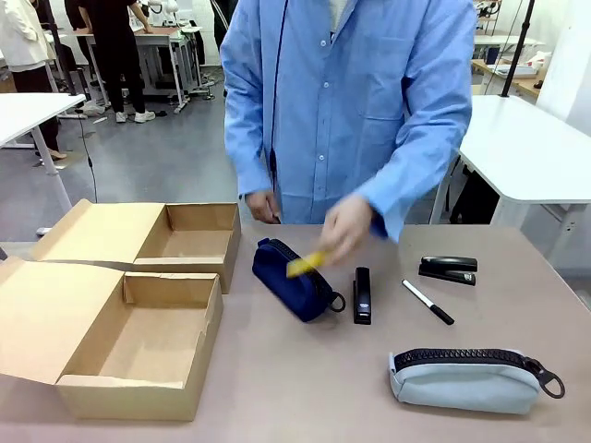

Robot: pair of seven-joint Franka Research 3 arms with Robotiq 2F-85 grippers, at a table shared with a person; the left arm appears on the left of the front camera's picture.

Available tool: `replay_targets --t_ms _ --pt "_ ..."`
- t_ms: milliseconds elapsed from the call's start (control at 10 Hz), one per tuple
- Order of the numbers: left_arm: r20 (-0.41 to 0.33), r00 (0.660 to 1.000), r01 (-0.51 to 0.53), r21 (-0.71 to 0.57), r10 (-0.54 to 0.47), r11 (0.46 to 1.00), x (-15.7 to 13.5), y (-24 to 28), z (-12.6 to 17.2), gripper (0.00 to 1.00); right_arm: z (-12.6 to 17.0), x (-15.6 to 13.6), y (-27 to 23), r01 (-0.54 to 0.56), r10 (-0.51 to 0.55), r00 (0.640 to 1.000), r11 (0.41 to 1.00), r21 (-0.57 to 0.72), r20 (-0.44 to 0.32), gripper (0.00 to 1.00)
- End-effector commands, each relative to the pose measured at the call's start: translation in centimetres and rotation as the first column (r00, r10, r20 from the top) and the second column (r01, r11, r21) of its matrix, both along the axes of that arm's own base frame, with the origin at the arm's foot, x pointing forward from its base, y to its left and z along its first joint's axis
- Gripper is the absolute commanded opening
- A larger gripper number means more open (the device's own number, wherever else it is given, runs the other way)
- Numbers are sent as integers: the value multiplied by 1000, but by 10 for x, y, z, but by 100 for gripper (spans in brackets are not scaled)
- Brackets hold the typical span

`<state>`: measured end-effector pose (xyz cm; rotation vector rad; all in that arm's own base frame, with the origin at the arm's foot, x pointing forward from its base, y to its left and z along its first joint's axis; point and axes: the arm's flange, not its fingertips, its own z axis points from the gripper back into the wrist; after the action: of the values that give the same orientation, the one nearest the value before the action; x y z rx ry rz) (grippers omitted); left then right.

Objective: Place items inside the box.
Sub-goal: Pick up a Pencil pouch or Stapler and place it inside the Mailer Box closest to the robot.

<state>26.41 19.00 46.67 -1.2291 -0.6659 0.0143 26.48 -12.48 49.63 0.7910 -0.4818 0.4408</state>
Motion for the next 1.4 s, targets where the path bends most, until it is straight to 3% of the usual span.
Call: replay_targets --t_ms 0,100,300,400,500,600,700,800,1000,1100,1200,1300 --pt "34 999 2 -8 -2 1000 1 0 2 100 -15 7 87 -161 171 985 968 -195 36 100" --pt "34 999 2 -8 -2 1000 1 0 2 100 -24 14 131 -298 314 949 892 -339 -8 100" --pt "34 999 2 -8 -2 1000 1 0 2 100 -50 11 203 -549 551 819 674 -494 -159 100" --pt "34 999 2 -8 -2 1000 1 0 2 100 -62 11 221 -554 540 816 624 -552 -208 100" --pt "34 999 2 -8 -2 1000 1 0 2 100 -9 26 182 -465 453 882 796 -388 -128 100" --pt "34 999 2 -8 -2 1000 1 0 2 100 -9 26 182 -465 453 882 796 -388 -128 100" --pt "34 999 2 -8 -2 1000 1 0 2 100 -26 25 225 -561 538 820 687 -462 -197 100" --pt "34 999 2 -8 -2 1000 1 0 2 100 -37 28 245 -635 637 742 571 -520 -208 100" --pt "34 999 2 -8 -2 1000 1 0 2 100 -76 36 248 -684 665 690 473 -554 -285 100" --pt "34 999 2 -8 -2 1000 1 0 2 100 -90 39 246 -678 641 702 465 -570 -311 100" --pt "34 999 2 -8 -2 1000 1 0 2 100 -103 41 249 -689 663 685 454 -565 -303 100" --pt "34 999 2 -8 -2 1000 1 0 2 100 -122 44 255 -703 653 676 433 -564 -340 100"
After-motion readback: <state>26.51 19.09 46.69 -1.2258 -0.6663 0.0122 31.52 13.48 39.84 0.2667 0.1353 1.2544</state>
